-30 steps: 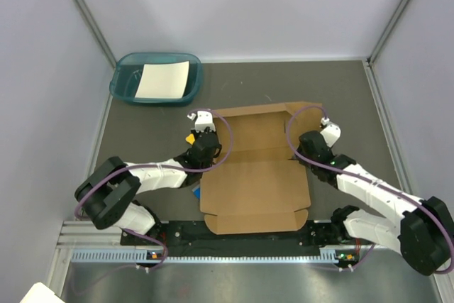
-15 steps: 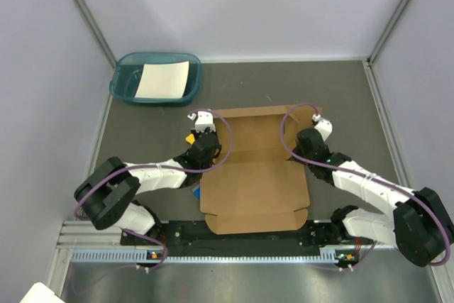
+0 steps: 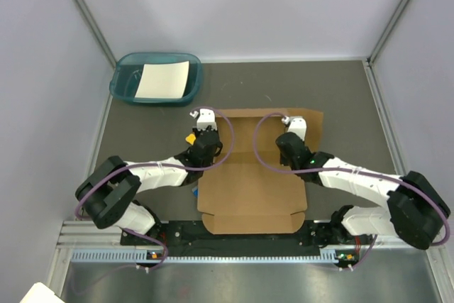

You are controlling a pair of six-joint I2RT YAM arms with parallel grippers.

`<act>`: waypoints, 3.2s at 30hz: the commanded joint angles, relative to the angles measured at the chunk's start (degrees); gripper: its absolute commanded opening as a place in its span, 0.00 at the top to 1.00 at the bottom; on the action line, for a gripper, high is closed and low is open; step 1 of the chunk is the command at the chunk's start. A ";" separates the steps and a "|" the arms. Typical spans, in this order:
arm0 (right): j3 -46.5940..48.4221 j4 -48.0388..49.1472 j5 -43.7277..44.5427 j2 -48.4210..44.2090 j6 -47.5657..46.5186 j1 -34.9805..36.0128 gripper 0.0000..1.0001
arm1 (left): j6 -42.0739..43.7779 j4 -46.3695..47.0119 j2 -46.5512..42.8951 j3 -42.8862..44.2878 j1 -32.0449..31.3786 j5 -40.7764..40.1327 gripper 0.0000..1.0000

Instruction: Fold the paper box

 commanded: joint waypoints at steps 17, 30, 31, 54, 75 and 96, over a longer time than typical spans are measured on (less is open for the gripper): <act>11.34 -6.58 6.71 -6.05 -11.23 5.73 0.58 | -0.49 -4.20 2.63 1.90 -0.12 2.53 1.00; 14.17 -14.76 4.63 -19.25 -7.81 -16.39 0.49 | -0.93 -3.14 0.52 0.23 -0.03 2.79 1.00; 12.25 -14.85 2.87 -19.07 -5.45 -18.50 0.49 | -1.02 -3.14 0.43 -0.20 -0.03 2.88 1.00; 3.53 2.20 -6.82 -8.52 -5.69 -25.47 0.62 | 0.39 -4.11 -3.17 -1.70 -0.12 3.32 1.00; -1.39 -5.26 -16.32 -25.31 -4.73 -18.36 1.00 | 1.79 -3.85 1.04 1.63 -0.03 2.00 1.00; -4.56 1.93 -22.98 -23.82 -4.11 -6.04 1.00 | 4.08 4.85 3.51 -1.52 -0.30 3.58 1.00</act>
